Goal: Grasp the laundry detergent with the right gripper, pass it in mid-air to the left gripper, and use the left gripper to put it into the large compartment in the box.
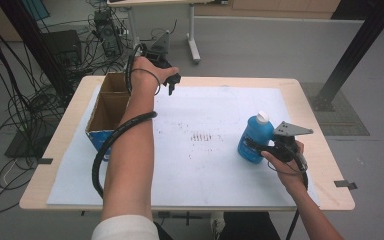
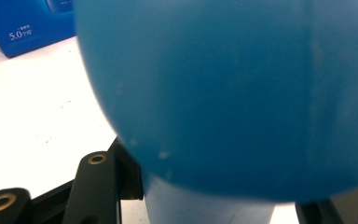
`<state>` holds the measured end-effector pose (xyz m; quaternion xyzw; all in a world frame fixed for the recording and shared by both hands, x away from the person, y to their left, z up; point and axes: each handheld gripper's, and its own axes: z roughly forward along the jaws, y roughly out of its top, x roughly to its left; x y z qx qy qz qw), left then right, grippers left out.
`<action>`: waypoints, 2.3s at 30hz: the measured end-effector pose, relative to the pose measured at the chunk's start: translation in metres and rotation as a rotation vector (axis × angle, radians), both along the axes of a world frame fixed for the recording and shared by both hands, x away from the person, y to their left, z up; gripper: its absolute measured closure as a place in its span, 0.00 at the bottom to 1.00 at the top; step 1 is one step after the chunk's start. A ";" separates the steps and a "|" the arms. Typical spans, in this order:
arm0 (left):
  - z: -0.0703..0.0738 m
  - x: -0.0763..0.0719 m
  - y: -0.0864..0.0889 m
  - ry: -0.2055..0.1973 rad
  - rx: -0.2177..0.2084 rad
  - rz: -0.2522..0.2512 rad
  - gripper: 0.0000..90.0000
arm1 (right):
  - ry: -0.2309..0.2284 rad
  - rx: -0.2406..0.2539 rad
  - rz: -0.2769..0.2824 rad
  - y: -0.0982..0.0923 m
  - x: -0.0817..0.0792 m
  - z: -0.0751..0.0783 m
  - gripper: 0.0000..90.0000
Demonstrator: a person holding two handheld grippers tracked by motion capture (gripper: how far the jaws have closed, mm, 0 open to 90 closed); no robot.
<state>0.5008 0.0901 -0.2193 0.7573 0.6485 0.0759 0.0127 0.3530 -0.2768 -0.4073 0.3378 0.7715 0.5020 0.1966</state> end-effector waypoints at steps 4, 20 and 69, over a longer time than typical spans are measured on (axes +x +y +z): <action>0.000 0.000 0.000 0.000 0.001 -0.001 0.06 | 0.000 0.000 -0.002 0.000 0.000 0.000 0.50; 0.000 0.001 -0.001 0.000 0.004 -0.003 0.06 | 0.000 0.000 0.000 0.000 0.000 0.000 0.50; 0.004 0.001 -0.004 0.006 0.006 -0.050 0.07 | 0.014 -0.014 -0.003 0.003 0.001 0.003 0.50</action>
